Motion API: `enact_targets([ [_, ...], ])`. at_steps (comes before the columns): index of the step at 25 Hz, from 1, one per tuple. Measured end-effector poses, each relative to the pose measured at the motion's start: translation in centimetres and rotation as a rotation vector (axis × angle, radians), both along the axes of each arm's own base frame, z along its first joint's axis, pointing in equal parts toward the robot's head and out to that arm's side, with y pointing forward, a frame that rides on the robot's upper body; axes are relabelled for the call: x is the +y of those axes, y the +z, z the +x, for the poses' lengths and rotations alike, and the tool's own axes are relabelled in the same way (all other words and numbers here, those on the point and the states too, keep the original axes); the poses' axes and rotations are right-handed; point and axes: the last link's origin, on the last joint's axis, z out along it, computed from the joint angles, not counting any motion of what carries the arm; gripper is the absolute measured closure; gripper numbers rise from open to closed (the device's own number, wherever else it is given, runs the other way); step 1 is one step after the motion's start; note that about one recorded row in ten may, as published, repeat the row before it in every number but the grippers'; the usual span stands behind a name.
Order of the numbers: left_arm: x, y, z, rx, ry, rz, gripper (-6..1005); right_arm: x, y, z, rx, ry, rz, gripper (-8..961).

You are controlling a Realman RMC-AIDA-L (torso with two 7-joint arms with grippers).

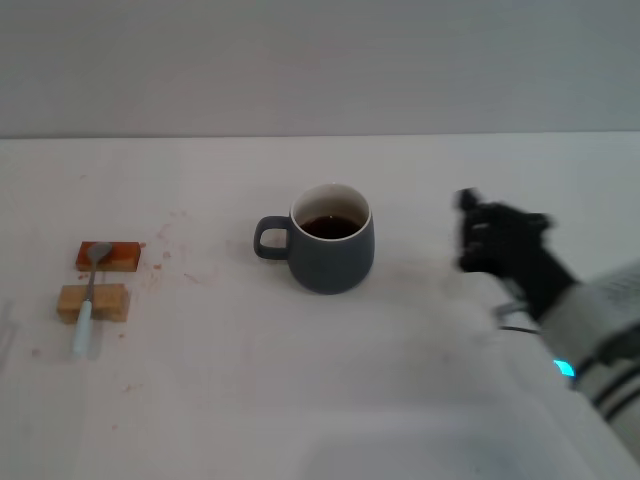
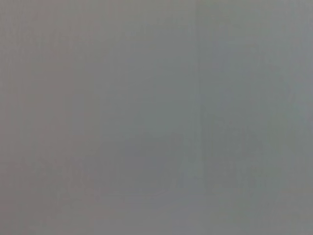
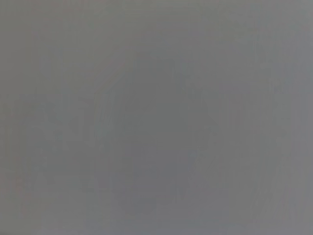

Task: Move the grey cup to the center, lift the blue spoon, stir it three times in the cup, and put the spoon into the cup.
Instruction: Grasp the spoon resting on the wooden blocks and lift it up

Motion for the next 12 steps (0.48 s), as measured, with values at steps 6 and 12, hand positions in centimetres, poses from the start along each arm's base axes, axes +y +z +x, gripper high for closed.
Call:
enact_targets([
  [6, -0.5, -1.6, 0.7, 0.0, -0.038, -0.08, 242, -1.2, 3.0, 3.2, 0.016, -0.076, 0.152, 954],
  [12, -1.1, -4.2, 1.6, -0.015, -0.076, -0.215, 245, -2.0, 4.7, 5.8, 0.005, -0.169, 0.221, 954],
])
